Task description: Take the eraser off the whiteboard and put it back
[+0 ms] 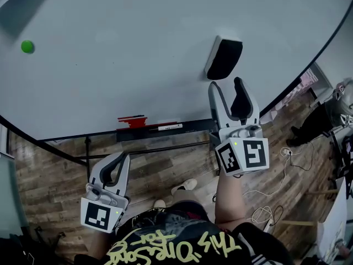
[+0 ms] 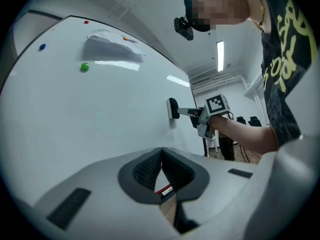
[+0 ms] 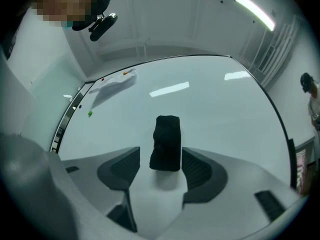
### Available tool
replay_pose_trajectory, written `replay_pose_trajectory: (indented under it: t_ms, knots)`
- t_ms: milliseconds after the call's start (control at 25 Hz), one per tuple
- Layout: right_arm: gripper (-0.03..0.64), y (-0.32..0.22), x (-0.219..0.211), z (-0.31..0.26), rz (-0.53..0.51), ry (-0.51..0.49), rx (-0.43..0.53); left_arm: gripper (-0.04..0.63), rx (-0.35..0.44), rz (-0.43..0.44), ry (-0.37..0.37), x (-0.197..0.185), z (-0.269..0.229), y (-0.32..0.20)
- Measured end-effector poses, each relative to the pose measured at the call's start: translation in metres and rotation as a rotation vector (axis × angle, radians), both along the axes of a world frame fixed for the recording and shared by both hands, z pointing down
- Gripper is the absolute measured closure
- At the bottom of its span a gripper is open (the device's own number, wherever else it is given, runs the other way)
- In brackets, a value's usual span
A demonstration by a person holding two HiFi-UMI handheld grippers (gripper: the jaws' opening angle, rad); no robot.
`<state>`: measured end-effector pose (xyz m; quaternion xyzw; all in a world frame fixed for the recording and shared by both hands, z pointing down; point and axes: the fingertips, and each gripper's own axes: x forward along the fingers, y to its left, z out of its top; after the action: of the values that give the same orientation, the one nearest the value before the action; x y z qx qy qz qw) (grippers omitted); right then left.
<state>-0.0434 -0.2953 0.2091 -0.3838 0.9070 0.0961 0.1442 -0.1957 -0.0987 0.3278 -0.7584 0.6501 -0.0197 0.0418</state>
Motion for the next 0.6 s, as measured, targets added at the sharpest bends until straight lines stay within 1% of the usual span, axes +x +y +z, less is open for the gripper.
replay_pose_trajectory:
  t_ms: [320,480,600]
  knots:
    - [0.359,0.012,0.005,0.015,-0.054,-0.02,-0.049,0.588,-0.001,0.022,-0.002,0.006,0.0,-0.003]
    - [0.361,0.02,0.006,0.023,-0.067,-0.011,-0.063,0.588,0.001,0.034,-0.004,0.009,0.0,-0.003]
    - [0.385,0.028,0.006,0.026,-0.079,-0.007,-0.069,0.588,-0.001,0.043,-0.007,0.01,0.0,-0.003]
